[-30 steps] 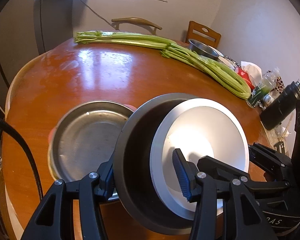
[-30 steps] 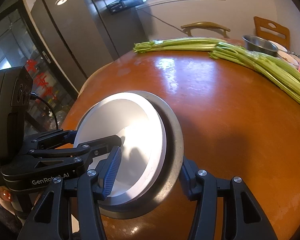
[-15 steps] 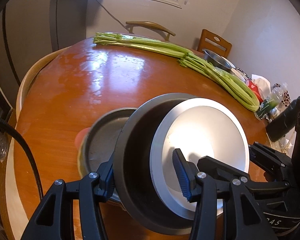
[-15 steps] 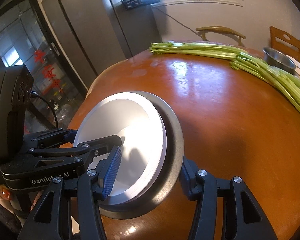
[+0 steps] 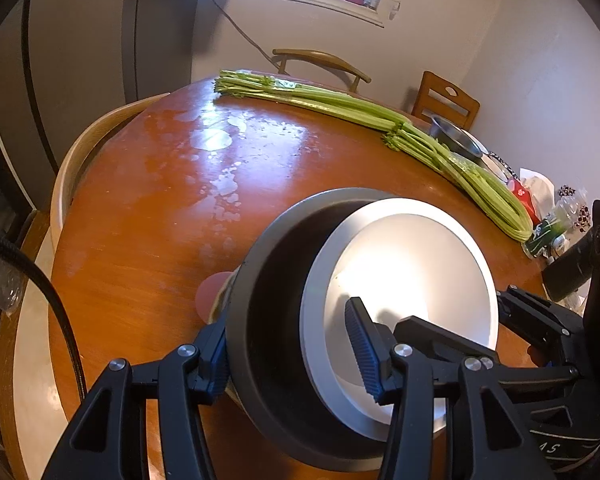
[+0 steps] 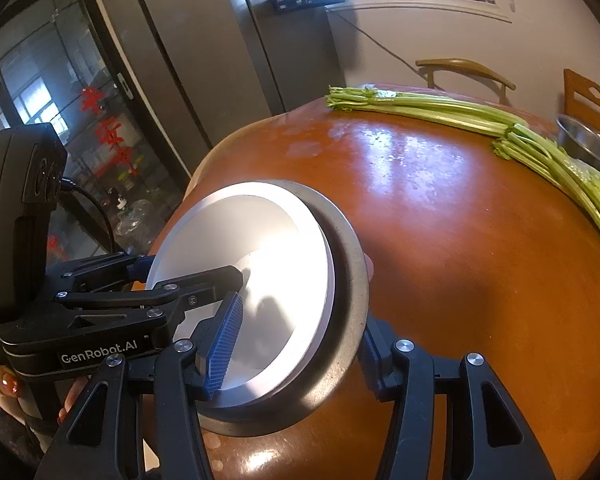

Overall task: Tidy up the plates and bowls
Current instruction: 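Lift the steel bowl with the left gripper and carry it over the grey pan, then lower the steel bowl onto the grey pan and open the left gripper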

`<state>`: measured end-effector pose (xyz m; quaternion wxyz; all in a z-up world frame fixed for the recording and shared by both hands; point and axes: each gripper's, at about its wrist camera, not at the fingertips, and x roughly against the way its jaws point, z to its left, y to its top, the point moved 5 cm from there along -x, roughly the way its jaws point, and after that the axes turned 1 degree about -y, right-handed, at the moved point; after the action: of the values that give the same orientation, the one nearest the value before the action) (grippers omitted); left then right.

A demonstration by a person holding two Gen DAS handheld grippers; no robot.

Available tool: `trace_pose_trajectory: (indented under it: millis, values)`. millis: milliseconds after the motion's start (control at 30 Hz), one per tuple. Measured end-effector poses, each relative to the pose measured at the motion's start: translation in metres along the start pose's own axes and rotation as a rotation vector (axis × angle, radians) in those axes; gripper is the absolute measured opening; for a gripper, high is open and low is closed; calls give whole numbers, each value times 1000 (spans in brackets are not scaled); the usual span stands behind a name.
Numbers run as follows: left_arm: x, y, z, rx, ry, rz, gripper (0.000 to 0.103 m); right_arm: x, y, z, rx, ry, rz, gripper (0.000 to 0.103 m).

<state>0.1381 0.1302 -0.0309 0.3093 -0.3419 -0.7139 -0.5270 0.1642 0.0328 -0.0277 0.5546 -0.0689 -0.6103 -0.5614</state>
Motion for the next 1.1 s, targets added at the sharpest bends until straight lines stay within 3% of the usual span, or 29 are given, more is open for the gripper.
trace_pose_trajectory:
  millis: [1100]
  values:
    - [-23,1,25,37,28,31,51,-35,3,7,4,34,47,56]
